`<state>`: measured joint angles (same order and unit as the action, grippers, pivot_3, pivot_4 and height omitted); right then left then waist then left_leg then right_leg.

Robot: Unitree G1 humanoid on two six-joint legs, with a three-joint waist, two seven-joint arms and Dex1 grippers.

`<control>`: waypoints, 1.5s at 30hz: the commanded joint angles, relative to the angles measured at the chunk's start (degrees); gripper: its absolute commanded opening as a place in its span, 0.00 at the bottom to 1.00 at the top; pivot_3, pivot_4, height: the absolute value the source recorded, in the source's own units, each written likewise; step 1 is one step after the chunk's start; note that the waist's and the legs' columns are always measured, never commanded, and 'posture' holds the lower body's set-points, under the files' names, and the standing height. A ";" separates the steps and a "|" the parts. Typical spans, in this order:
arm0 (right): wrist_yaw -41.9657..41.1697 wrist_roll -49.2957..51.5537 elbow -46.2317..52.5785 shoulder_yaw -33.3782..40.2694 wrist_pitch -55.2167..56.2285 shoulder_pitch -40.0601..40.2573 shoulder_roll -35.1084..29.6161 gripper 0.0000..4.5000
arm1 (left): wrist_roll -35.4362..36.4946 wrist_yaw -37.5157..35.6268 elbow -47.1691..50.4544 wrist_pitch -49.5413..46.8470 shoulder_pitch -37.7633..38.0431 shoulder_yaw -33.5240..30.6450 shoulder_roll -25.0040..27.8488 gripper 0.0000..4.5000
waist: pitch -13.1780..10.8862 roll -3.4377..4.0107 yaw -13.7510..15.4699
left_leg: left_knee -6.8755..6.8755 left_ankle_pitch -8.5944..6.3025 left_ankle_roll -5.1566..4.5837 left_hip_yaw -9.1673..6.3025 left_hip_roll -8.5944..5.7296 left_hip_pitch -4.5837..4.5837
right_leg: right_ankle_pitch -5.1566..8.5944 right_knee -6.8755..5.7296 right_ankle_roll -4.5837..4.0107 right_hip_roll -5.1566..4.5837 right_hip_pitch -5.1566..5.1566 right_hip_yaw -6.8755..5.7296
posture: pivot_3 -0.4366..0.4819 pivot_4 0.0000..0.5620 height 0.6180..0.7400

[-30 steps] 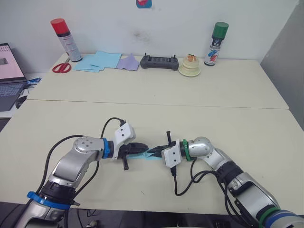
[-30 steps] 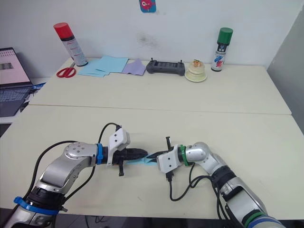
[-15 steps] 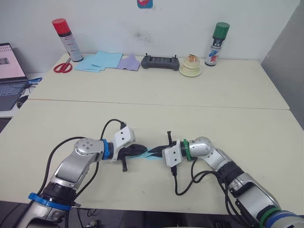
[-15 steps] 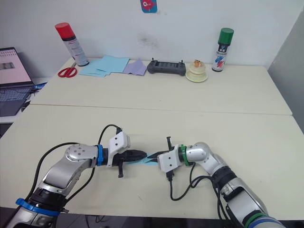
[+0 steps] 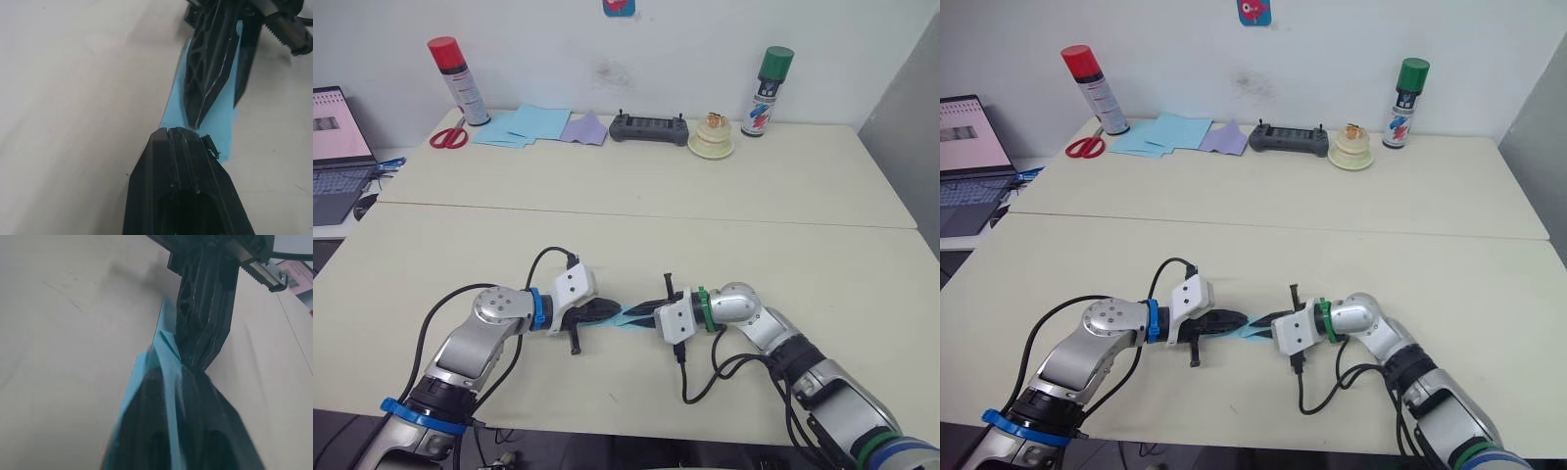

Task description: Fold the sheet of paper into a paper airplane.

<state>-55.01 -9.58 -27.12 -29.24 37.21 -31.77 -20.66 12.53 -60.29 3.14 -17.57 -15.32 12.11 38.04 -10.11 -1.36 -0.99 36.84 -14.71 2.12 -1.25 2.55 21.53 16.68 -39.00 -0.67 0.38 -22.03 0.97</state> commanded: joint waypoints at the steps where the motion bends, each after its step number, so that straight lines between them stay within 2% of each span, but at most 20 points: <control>1: -4.27 0.42 1.99 -1.07 -2.90 2.76 -3.26 0.42 | -1.96 0.21 -1.76 -0.21 0.53 2.07 -0.71 0.00 | 0.02 -0.01 0.01 | 0.00 0.00 0.00 0.00 0.01 -0.01 | 0.00 -0.01 0.00 0.00 0.00 0.00 | 0.48 0.27 1.00; 4: -6.63 3.04 6.99 -0.13 -5.12 4.48 -6.39 0.64 | -2.09 0.23 -2.20 0.10 0.47 2.16 -1.03 0.00 | 0.04 0.02 0.15 | 0.01 0.00 0.00 -0.01 0.01 -0.03 | 0.00 -0.01 0.00 0.00 0.04 -0.04 | 0.48 0.27 1.00; 10: -9.33 11.77 21.19 4.61 -14.34 8.49 -12.51 0.64 | -2.34 0.00 -3.10 0.76 0.44 2.32 -1.29 0.00 | 0.04 0.03 0.64 | 0.03 0.00 0.00 0.00 -0.01 0.02 | 0.05 0.02 0.08 0.01 0.03 -0.03 | 0.48 0.27 1.00; 13: -6.90 15.12 27.54 7.08 -23.04 9.42 -11.52 0.64 | -2.36 -0.06 -3.32 0.99 0.34 2.46 -1.46 0.00 | 0.03 0.03 0.64 | 0.03 0.00 0.00 -0.01 0.05 0.02 | 0.08 0.01 0.13 0.01 0.00 -0.02 | 0.48 0.27 1.00; 16: -2.87 18.57 32.47 8.10 -35.72 9.82 -7.39 0.64 | -2.49 -0.20 -3.65 1.34 0.16 2.62 -1.60 0.00 | 0.03 0.03 0.51 | 0.03 0.00 0.00 -0.02 0.04 0.01 | 0.12 -0.02 0.20 0.10 -0.03 -0.03 | 0.48 0.27 1.00; 21: 2.91 19.76 34.88 7.62 -55.21 9.14 -1.47 0.29 | -2.84 -0.68 -4.33 1.81 -0.30 2.81 -1.64 0.00 | 0.03 0.05 0.63 | 0.02 0.00 0.01 -0.02 0.11 0.03 | 0.11 -0.04 0.14 0.32 -0.06 -0.13 | 0.48 0.27 1.00; 24: 5.21 18.79 33.50 7.29 -61.08 7.56 1.00 0.05 | -3.02 -1.02 -4.90 2.10 -0.59 2.75 -1.58 0.00 | 0.03 0.05 0.60 | 0.03 0.00 0.01 -0.02 0.10 0.10 | 0.11 -0.04 0.14 0.32 -0.15 -0.04 | 0.48 0.27 1.00; 25: 5.78 18.17 32.49 7.10 -61.86 6.92 1.62 0.01 | -3.07 -1.13 -5.15 2.20 -0.74 2.75 -1.55 0.00 | 0.03 0.05 0.56 | 0.04 0.00 0.01 -0.02 0.09 0.15 | 0.11 -0.04 0.14 0.32 -0.20 -0.04 | 0.48 0.27 1.00; 34: 4.60 12.40 26.99 2.66 -60.93 4.56 0.90 0.01 | -3.43 -1.25 -5.70 2.42 -1.00 2.60 -1.60 0.00 | 0.03 0.05 0.54 | 0.06 0.00 0.00 0.03 0.04 0.24 | 0.11 -0.01 0.15 0.42 -0.25 -0.10 | 0.48 0.27 1.00; 45: 4.99 10.68 25.03 2.29 -60.36 5.27 0.30 0.01 | -3.55 -0.87 -5.68 2.24 -0.88 2.60 -1.89 0.00 | 0.04 0.05 0.51 | 0.07 0.00 0.00 0.02 0.05 0.21 | 0.11 -0.03 0.16 0.42 -0.23 -0.11 | 0.48 0.27 1.00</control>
<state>-50.00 2.55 -0.92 -26.40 -22.79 -27.15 -19.52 10.91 -61.63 -0.80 -14.39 -17.48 13.28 36.14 -10.07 -1.31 -0.48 36.91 -14.71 2.12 -1.23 2.60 21.74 16.79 -39.03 -0.51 0.80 -22.26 0.86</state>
